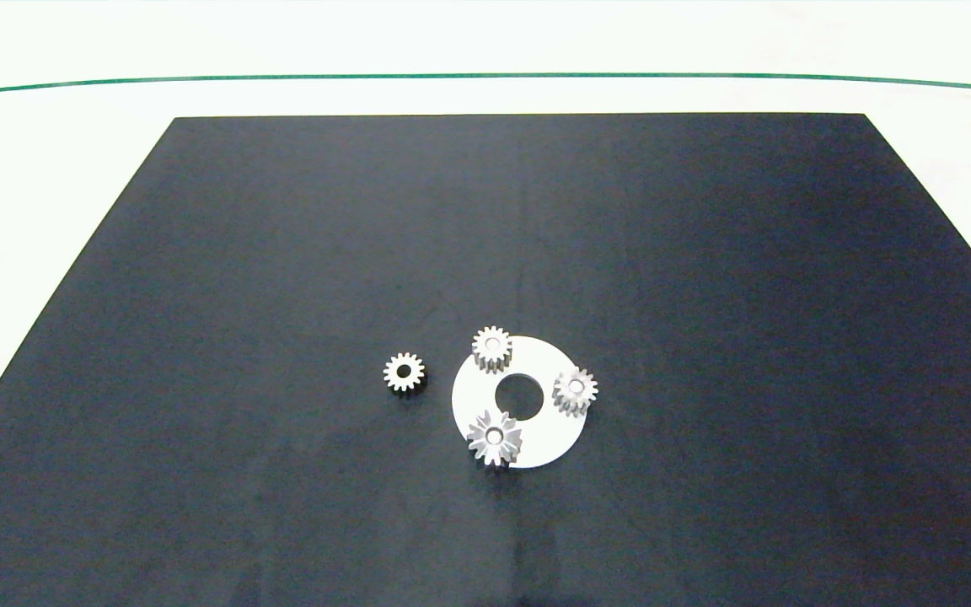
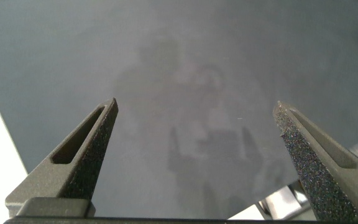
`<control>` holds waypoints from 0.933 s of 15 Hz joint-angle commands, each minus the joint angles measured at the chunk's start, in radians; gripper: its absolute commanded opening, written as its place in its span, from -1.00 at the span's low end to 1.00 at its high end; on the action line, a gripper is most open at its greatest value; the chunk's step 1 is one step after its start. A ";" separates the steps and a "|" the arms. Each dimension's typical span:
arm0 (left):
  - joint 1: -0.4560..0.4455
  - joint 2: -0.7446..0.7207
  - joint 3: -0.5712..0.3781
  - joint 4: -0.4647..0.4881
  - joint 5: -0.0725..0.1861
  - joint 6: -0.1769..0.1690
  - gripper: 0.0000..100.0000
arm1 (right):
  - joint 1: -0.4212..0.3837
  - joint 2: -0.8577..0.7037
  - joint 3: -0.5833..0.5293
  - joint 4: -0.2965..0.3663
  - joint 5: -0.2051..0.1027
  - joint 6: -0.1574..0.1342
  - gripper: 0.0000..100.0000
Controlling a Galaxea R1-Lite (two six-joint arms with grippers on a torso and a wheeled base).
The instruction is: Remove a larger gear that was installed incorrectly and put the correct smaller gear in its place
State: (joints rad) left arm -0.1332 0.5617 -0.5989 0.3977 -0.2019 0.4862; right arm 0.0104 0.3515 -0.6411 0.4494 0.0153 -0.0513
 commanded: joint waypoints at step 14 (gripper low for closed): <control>-0.732 0.612 -0.102 -0.427 0.529 0.066 1.00 | 0.003 -0.029 0.014 0.012 0.012 -0.001 1.00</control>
State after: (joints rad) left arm -0.8221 1.0891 -0.6632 -0.0287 0.3126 0.5353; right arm 0.0134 0.3343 -0.6287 0.4589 0.0268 -0.0515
